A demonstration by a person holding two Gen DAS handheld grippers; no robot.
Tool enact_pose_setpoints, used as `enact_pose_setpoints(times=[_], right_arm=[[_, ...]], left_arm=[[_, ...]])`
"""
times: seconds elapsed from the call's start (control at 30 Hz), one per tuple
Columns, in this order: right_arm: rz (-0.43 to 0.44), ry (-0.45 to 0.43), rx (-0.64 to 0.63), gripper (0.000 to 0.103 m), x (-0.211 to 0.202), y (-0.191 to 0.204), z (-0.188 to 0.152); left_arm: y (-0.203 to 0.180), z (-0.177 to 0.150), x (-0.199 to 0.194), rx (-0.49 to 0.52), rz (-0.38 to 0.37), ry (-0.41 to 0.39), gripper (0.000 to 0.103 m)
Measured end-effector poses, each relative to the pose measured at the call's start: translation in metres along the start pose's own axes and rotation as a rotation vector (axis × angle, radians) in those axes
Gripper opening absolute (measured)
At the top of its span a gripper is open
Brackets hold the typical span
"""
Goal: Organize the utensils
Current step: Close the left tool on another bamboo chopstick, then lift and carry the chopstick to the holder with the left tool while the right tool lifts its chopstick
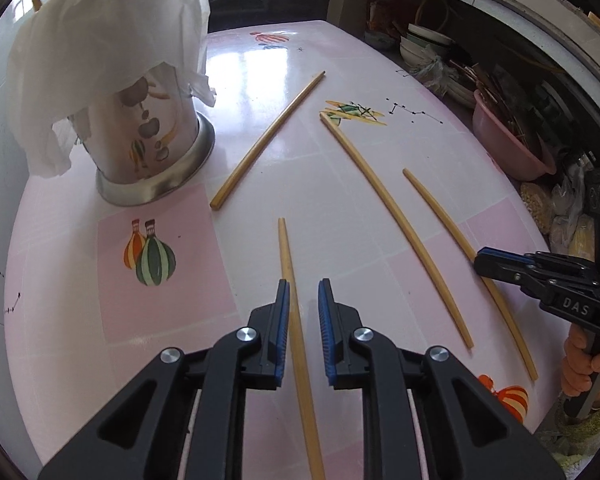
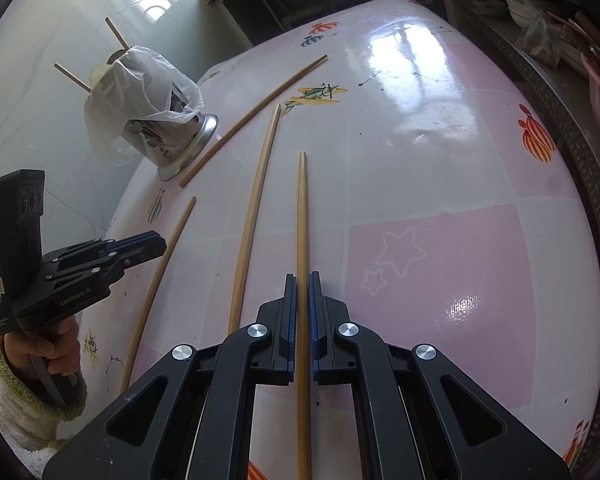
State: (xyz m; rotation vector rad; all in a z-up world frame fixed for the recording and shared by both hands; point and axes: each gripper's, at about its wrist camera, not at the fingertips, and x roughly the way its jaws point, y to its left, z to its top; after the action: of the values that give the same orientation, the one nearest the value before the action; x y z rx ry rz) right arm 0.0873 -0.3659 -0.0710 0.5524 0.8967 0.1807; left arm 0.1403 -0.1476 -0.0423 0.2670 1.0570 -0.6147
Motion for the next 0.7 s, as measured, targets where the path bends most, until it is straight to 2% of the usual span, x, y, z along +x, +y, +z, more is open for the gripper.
enact_pose_setpoints(times=[0.07,0.2,0.33,0.53,0.7], right_arm=[[-0.001,0.002,0.000,0.004,0.000,0.000,0.000],[-0.006,0.005,-0.003,0.004,0.000,0.000,0.000],[-0.012,0.009,-0.006,0.004,0.000,0.002,0.001],[-0.023,0.016,-0.010,0.004,0.001,0.004,0.002],[-0.041,0.038,-0.035,0.004,0.003,0.009,0.005]], left_arm=[[0.001,0.003,0.009,0.012,0.027,0.022,0.014],[0.004,0.005,0.013,0.014,0.040,0.012,0.014],[0.003,0.005,0.013,0.019,0.064,-0.001,0.008],[0.016,0.002,0.010,-0.063,0.021,-0.022,0.006],[0.022,-0.002,-0.010,-0.102,-0.003,-0.077,0.006]])
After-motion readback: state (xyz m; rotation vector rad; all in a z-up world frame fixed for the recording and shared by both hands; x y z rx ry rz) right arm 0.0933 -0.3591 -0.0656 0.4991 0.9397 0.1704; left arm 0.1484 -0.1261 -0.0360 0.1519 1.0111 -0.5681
